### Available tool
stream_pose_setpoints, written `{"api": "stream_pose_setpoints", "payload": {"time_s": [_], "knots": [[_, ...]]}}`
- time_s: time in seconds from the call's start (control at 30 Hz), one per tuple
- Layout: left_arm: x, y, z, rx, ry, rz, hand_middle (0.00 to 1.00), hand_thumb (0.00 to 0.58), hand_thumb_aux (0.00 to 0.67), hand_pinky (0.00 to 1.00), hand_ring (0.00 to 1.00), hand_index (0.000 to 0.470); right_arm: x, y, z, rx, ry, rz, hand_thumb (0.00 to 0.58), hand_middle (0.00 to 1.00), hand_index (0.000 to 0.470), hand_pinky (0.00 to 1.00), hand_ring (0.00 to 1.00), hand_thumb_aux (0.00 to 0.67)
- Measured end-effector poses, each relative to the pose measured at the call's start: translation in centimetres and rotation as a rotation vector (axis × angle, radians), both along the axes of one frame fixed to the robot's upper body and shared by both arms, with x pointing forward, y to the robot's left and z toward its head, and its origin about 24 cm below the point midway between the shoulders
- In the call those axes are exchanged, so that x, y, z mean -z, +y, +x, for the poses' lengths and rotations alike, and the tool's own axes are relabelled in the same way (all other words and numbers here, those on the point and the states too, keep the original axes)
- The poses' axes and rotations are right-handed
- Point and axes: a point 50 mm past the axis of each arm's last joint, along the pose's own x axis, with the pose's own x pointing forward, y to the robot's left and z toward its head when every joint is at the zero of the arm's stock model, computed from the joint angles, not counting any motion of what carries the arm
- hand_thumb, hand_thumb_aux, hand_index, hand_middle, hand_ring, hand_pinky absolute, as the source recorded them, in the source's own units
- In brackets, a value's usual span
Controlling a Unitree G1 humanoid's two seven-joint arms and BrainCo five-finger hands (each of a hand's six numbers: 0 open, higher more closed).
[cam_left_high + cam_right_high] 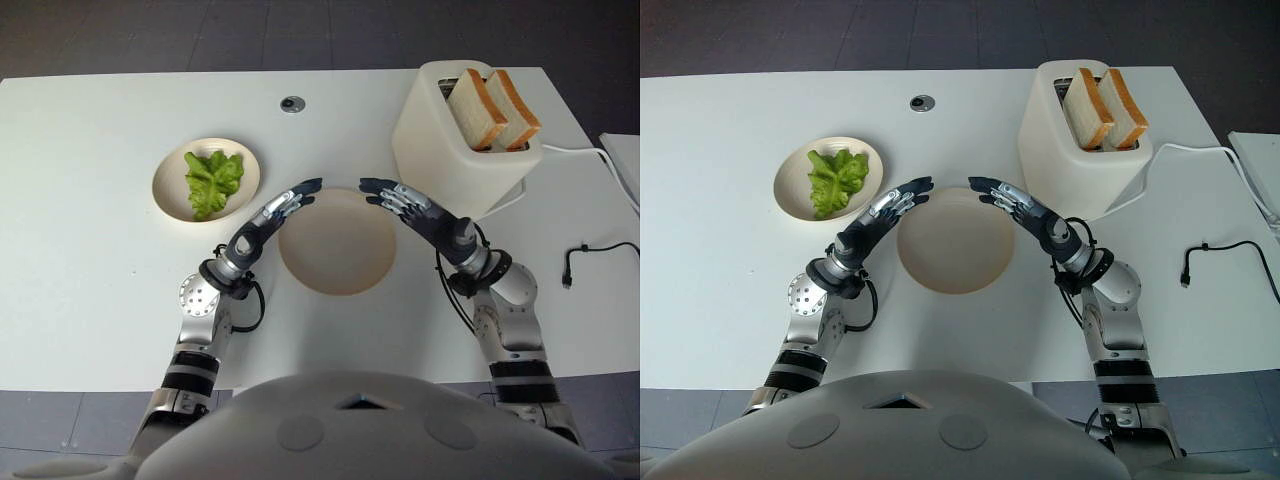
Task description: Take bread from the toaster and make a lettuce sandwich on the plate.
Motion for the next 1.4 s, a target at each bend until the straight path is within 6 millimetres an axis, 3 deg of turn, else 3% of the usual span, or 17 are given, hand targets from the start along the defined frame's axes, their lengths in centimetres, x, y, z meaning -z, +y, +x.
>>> {"api": "stream_pose_setpoints", "payload": {"time_s": [0.4, 0.57, 0.67, 0.77, 0.87, 0.97, 1.1, 1.23, 1.4], "knots": [[-0.4, -0.1, 0.3, -0.041, 0.001, -0.049, 0.0, 0.0, 0.0, 0.0, 0.0, 0.0, -0.6, 0.5, 0.2, -0.031, -0.053, -0.002, 0.0, 0.0, 0.0, 0.0, 0.0, 0.0], [-0.9, 0.1, 0.2, -0.013, -0.02, -0.056, 0.0, 0.0, 0.0, 0.0, 0.0, 0.0, -4.4, -0.9, -0.6, -0.008, -0.186, 0.069, 0.0, 0.0, 0.0, 0.0, 0.0, 0.0], [-0.9, 0.2, 0.2, -0.01, -0.02, -0.06, 0.0, 0.0, 0.0, 0.0, 0.0, 0.0, -6.7, -3.4, 0.1, 0.151, -0.295, 0.014, 0.0, 0.0, 0.0, 0.0, 0.0, 0.0], [-0.8, 0.3, 0.1, -0.014, -0.019, -0.058, 0.0, 0.0, 0.0, 0.0, 0.0, 0.0, -10.0, -6.2, 1.5, 0.417, -0.492, -0.145, 0.0, 0.0, 0.0, 0.0, 0.0, 0.0], [-0.8, 0.3, 0.1, -0.018, -0.021, -0.058, 0.0, 0.0, 0.0, 0.0, 0.0, 0.0, -10.9, -8.8, 3.6, 0.696, -0.578, -0.358, 0.0, 0.0, 0.0, 0.0, 0.0, 0.0], [-0.6, 0.3, 0.0, -0.017, -0.012, -0.065, 0.0, 0.0, 0.0, 0.0, 0.0, 0.0, -10.9, -10.9, 5.2, 0.89, -0.603, -0.517, 0.0, 0.0, 0.0, 0.0, 0.0, 0.0], [-0.5, 0.3, 0.0, -0.01, -0.008, -0.066, 0.0, 0.0, 0.0, 0.0, 0.0, 0.0, -9.0, -13.1, 6.6, 1.032, -0.54, -0.711, 0.0, 0.0, 0.0, 0.0, 0.0, 0.0], [-0.6, 0.4, 0.0, -0.009, -0.007, -0.08, 0.0, 0.0, 0.0, 0.0, 0.0, 0.0, -7.5, -13.6, 7.2, 1.002, -0.458, -0.857, 0.0, 0.0, 0.0, 0.0, 0.0, 0.0], [-0.5, 0.4, -0.1, -0.006, -0.007, -0.08, 0.0, 0.0, 0.0, 0.0, 0.0, 0.0, -6.1, -14.1, 6.5, 0.94, -0.359, -0.957, 0.0, 0.0, 0.0, 0.0, 0.0, 0.0]]}}
